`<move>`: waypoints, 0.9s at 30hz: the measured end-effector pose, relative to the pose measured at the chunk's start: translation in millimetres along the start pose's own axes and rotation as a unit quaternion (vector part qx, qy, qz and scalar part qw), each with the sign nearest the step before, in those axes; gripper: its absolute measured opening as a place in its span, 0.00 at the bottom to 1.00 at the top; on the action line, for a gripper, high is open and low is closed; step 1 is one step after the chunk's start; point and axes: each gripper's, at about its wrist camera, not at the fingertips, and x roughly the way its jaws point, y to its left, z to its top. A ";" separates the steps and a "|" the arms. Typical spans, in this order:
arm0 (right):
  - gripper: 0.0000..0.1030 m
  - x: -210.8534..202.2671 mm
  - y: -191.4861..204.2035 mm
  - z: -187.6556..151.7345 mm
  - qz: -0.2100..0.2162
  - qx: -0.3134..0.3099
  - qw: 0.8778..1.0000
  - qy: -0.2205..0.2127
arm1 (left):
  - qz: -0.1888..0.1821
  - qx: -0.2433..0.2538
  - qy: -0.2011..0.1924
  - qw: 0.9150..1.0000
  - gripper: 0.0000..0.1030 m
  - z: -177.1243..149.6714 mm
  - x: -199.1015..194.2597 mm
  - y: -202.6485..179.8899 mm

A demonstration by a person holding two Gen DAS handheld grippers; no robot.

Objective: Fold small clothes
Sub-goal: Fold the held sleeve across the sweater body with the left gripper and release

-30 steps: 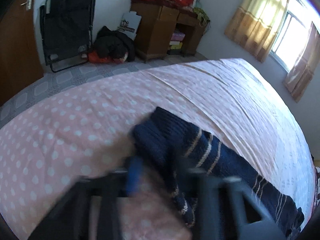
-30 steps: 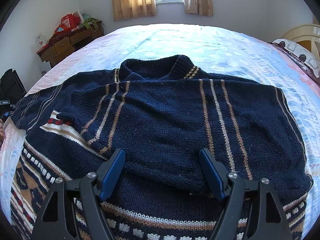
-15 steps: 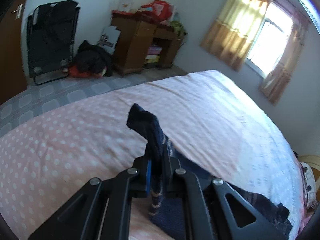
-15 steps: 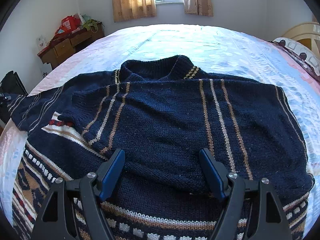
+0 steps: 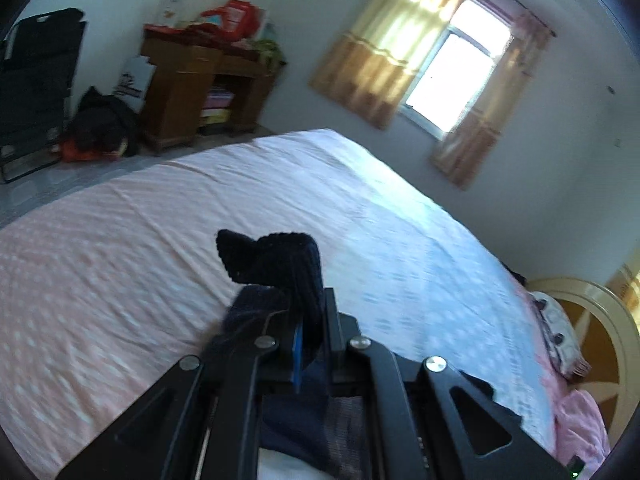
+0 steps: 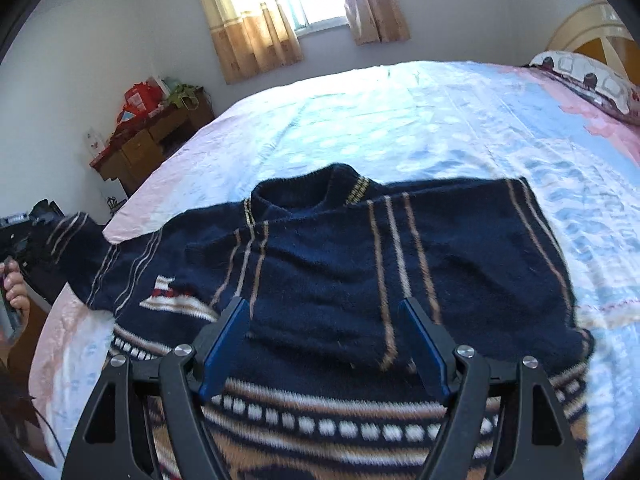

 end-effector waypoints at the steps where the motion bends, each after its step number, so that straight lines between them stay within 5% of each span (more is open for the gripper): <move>1: 0.75 -4.8 -2.7 -1.8 0.001 0.002 1.000 0.003 | -0.009 0.001 0.003 1.000 0.07 -3.1 -0.8 -9.6; 14: 0.75 -83.1 -53.5 -34.8 0.001 0.006 1.000 -0.019 | -0.089 0.027 0.055 0.994 0.07 -57.0 13.7 -126.9; 27: 0.75 -107.2 -105.9 -64.5 -0.003 0.054 0.998 -0.028 | -0.142 0.058 0.090 0.984 0.07 -119.1 31.3 -229.8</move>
